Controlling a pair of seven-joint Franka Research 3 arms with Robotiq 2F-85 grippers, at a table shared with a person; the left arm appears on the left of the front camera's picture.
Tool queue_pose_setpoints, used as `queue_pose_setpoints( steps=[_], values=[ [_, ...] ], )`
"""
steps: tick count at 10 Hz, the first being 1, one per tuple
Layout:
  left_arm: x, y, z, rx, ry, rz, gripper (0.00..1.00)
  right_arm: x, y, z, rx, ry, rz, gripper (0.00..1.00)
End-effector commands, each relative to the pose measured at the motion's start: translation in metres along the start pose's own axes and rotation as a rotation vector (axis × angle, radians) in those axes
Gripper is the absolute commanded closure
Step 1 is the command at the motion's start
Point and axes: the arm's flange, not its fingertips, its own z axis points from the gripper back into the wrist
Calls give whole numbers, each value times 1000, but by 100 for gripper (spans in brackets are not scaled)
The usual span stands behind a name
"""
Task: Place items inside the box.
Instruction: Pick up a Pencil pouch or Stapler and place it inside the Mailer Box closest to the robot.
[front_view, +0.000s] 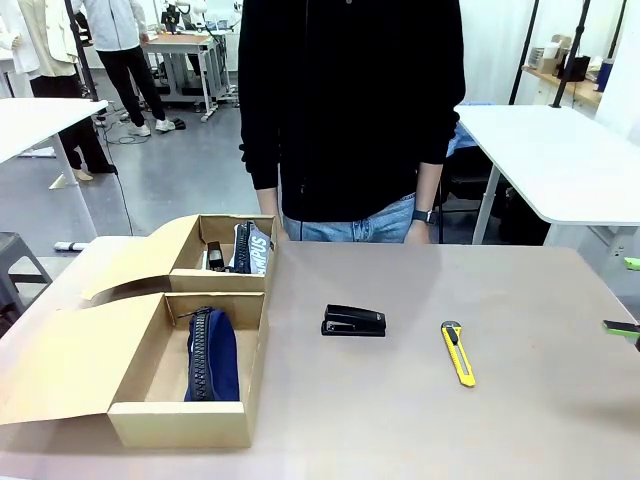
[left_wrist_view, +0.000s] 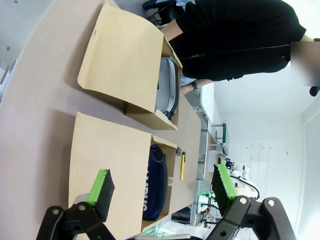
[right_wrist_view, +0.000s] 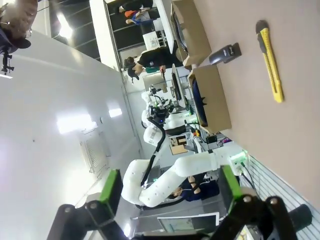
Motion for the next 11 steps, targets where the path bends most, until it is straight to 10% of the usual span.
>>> queue_pose_setpoints(
  steps=[1,4,8,10,11],
  values=[
    [-1,1,-1,-25,-6,-19,0,-1,4,-1,23,-7,-16,0],
    [-1,1,-1,-25,-6,-19,0,0,0,0,0,0,0,0],
    [-1,1,-1,-25,-6,-19,0,5,59,-98,-972,-561,512,0],
    [-1,1,-1,-25,-6,-19,0,10,67,-106,-889,-374,457,0],
    [-1,1,-1,-25,-6,-19,0,27,82,-77,-560,-292,450,0]
  ],
)
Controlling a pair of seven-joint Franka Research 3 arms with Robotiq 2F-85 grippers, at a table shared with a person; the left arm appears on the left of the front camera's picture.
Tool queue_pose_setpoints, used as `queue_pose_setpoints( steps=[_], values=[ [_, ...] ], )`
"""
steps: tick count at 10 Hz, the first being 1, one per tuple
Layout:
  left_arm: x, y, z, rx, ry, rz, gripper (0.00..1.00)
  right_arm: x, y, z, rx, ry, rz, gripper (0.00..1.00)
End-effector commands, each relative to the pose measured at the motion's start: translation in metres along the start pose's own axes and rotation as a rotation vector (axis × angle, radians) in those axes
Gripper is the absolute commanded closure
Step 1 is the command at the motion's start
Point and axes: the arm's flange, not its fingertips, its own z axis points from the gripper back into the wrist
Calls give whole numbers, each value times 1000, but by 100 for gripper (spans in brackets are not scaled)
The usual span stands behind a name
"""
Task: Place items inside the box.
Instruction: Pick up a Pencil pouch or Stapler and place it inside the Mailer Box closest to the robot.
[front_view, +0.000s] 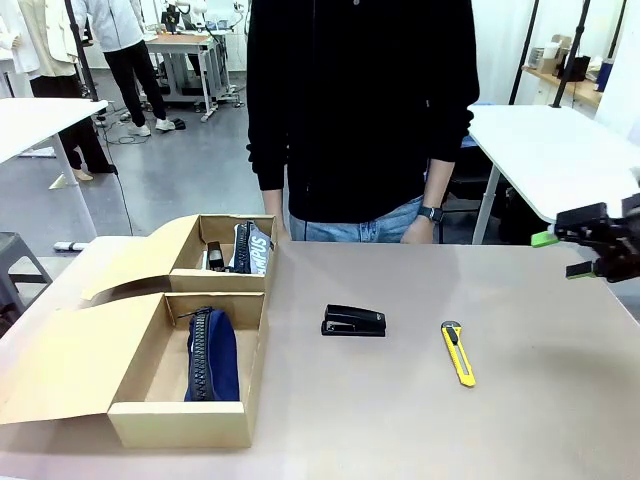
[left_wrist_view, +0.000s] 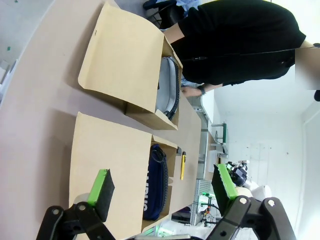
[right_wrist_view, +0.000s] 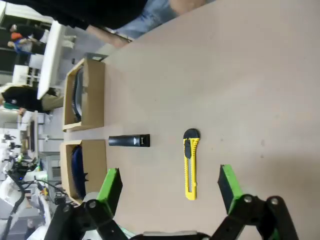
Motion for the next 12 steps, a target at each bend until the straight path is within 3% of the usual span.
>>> queue_pose_setpoints(
  steps=[1,2,3,4,5,6,7,8,10,12],
  values=[
    [-2,1,0,-26,-8,-19,0,0,-27,13,155,35,-76,0],
    [-2,1,0,-26,-8,-19,0,0,0,0,0,0,0,0],
    [-2,1,0,-26,-8,-19,0,10,18,-18,238,-28,502,0],
    [-2,1,0,-26,-8,-19,0,18,26,-26,318,35,587,0],
    [-2,1,0,-26,-8,-19,0,30,-16,10,326,-120,335,0],
    [-2,1,0,-26,-8,-19,0,28,-72,53,411,-145,274,0],
    [-2,1,0,-26,-8,-19,0,13,-110,88,441,-189,267,0],
    [-2,1,0,-26,-8,-19,0,-8,-143,113,507,-217,367,0],
    [-2,1,0,-26,-8,-19,0,-47,-196,131,695,-374,553,0],
    [-2,1,0,-26,-8,-19,0,-64,-221,103,702,-435,385,0]
  ],
)
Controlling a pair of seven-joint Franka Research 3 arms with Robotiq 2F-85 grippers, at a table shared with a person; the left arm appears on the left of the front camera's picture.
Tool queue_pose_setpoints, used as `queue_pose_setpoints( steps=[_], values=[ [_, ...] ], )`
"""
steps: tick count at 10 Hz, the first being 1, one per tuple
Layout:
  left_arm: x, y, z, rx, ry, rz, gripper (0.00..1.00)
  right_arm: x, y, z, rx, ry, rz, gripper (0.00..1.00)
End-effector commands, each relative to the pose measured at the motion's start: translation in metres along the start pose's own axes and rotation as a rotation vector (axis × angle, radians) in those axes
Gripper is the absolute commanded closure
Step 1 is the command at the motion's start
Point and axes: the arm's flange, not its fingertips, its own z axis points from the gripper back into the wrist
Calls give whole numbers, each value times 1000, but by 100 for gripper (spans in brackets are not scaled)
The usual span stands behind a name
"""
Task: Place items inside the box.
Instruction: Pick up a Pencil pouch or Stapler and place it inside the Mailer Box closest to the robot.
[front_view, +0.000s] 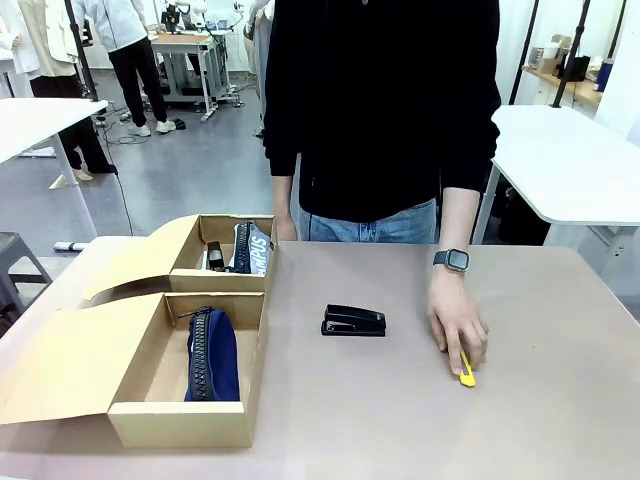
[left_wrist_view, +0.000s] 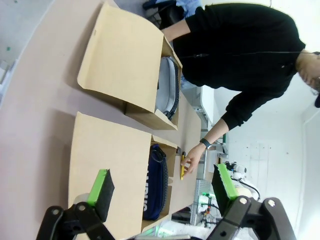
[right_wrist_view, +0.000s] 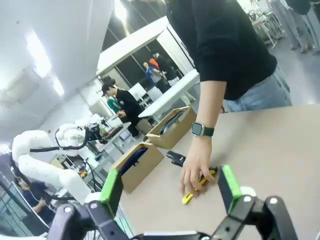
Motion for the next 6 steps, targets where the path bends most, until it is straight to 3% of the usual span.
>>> queue_pose_setpoints(
  steps=[1,6],
  values=[
    [-2,1,-1,-25,-6,-18,0,21,13,-7,-24,37,28,0],
    [-2,1,-1,-25,-6,-18,0,21,13,-7,-24,37,28,0]
  ],
)
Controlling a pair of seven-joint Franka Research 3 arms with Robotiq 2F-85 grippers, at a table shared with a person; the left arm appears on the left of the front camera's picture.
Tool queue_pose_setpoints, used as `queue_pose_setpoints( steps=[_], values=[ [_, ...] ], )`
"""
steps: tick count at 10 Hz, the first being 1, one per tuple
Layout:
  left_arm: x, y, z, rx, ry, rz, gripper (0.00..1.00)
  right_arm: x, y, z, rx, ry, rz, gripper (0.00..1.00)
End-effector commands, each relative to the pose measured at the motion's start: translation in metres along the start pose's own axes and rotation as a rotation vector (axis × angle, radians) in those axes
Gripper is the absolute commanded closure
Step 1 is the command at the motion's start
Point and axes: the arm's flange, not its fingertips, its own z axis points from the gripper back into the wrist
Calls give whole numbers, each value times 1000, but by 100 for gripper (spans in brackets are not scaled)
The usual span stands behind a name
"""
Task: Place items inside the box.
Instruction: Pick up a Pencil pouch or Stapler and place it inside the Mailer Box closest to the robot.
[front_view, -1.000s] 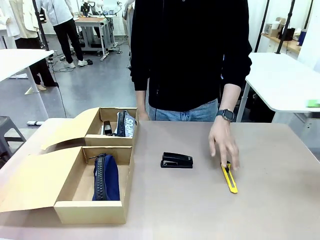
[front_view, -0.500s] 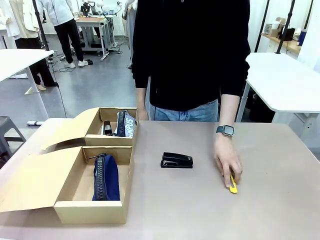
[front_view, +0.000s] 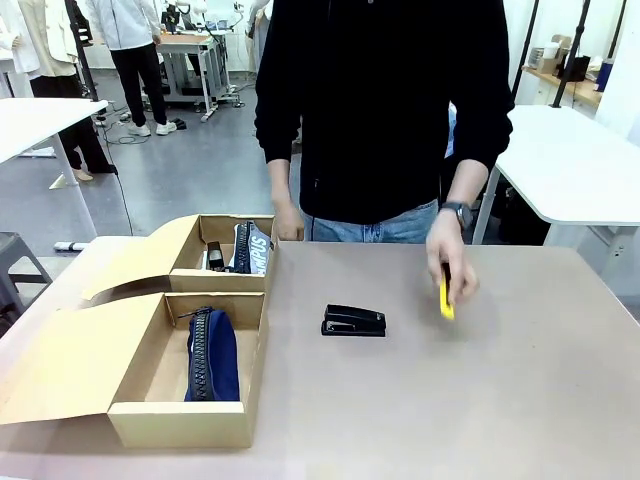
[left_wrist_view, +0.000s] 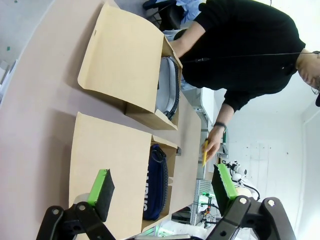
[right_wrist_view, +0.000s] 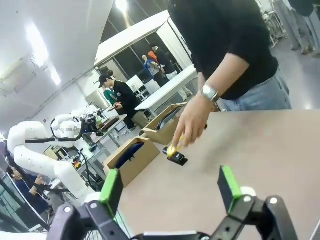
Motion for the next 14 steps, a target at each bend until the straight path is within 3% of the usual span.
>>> queue_pose_setpoints(
  steps=[1,3,5,6,8,9,10,11,12,13,14],
  values=[
    [-2,1,-1,-25,-7,-18,0,-1,-1,-1,3,-1,-3,0],
    [-2,1,-1,-25,-7,-18,0,35,18,-90,44,237,97,0],
    [-2,1,-1,-25,-7,-18,0,57,40,-209,168,558,290,0],
    [-2,1,-1,-25,-7,-18,0,54,47,-270,228,737,395,0],
    [-2,1,-1,-25,-7,-18,0,31,62,-340,270,969,564,0],
    [-2,1,-1,-25,-7,-18,0,23,66,-361,228,959,598,0],
    [-2,1,-1,-25,-7,-18,0,28,92,-336,276,826,439,0],
    [-2,1,-1,-25,-7,-18,0,28,92,-336,276,826,439,0],
    [-2,1,-1,-25,-7,-18,0,16,92,-373,292,931,516,0],
    [-2,1,-1,-25,-7,-18,0,14,99,-365,220,953,569,0],
    [-2,1,-1,-25,-7,-18,0,1,96,-398,264,1049,648,0]
  ],
)
